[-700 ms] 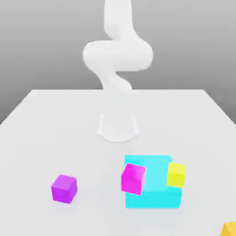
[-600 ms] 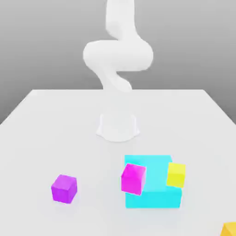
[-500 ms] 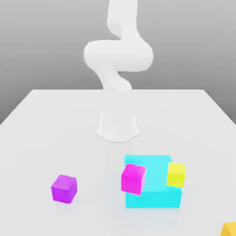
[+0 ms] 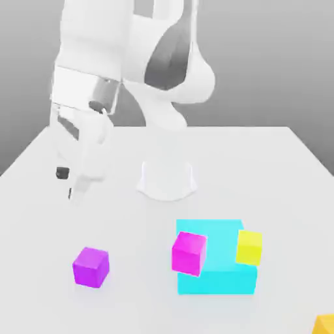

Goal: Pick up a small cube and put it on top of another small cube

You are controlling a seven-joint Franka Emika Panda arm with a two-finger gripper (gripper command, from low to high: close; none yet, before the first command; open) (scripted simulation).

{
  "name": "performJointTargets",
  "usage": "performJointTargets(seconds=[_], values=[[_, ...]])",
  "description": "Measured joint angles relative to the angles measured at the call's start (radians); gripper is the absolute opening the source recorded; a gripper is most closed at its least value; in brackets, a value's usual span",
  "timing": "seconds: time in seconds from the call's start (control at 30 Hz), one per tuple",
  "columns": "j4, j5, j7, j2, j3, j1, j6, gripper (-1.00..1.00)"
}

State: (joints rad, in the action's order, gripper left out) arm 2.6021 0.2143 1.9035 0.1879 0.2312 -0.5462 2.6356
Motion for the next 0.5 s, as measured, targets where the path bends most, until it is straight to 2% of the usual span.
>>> performJointTargets(seconds=[0.2,0.37,0.5], values=[[0.079,-0.025,0.223,-0.14,-0.019,-0.064,0.092,0.0],[0.142,-0.145,0.328,-0.24,-0.023,-0.089,0.171,0.0],[0.136,-0.136,0.366,-0.317,-0.035,-0.084,0.238,0.0]])
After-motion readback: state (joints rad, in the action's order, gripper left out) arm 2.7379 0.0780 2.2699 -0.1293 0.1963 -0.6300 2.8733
